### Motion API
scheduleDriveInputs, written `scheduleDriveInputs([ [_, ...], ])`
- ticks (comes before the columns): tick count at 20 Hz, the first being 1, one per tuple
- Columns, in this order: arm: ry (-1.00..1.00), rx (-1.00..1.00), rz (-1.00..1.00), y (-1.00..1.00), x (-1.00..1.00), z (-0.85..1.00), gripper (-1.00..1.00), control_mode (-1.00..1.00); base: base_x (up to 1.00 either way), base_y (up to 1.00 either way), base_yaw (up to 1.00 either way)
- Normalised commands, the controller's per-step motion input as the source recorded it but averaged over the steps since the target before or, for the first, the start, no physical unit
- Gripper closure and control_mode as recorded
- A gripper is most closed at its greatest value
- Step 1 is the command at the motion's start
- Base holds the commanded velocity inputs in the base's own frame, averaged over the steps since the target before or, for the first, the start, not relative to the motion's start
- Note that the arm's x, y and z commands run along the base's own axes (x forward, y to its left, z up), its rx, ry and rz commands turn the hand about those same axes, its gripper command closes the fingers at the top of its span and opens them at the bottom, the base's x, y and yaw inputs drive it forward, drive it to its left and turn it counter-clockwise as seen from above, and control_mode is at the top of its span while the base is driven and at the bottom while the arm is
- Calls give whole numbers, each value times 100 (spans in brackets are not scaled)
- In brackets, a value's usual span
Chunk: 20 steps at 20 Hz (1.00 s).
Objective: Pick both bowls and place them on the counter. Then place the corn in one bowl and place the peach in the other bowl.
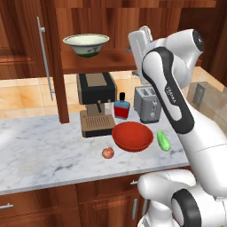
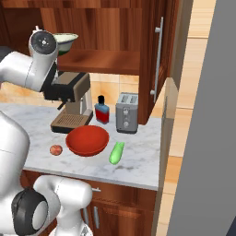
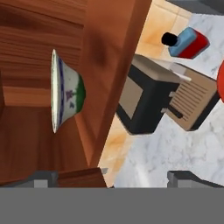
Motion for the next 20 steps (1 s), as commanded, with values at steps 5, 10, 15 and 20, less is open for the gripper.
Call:
scheduleDriveInputs([
  [5, 0, 3, 8, 24, 43, 8, -100, -100, 0, 0, 0],
  [10, 0, 5, 8, 20, 50, 5, -100, -100, 0, 0, 0],
  [15, 2, 3, 6, 17, 63, 0, -100, -100, 0, 0, 0],
  [20, 4, 1, 3, 15, 63, 0, -100, -100, 0, 0, 0],
])
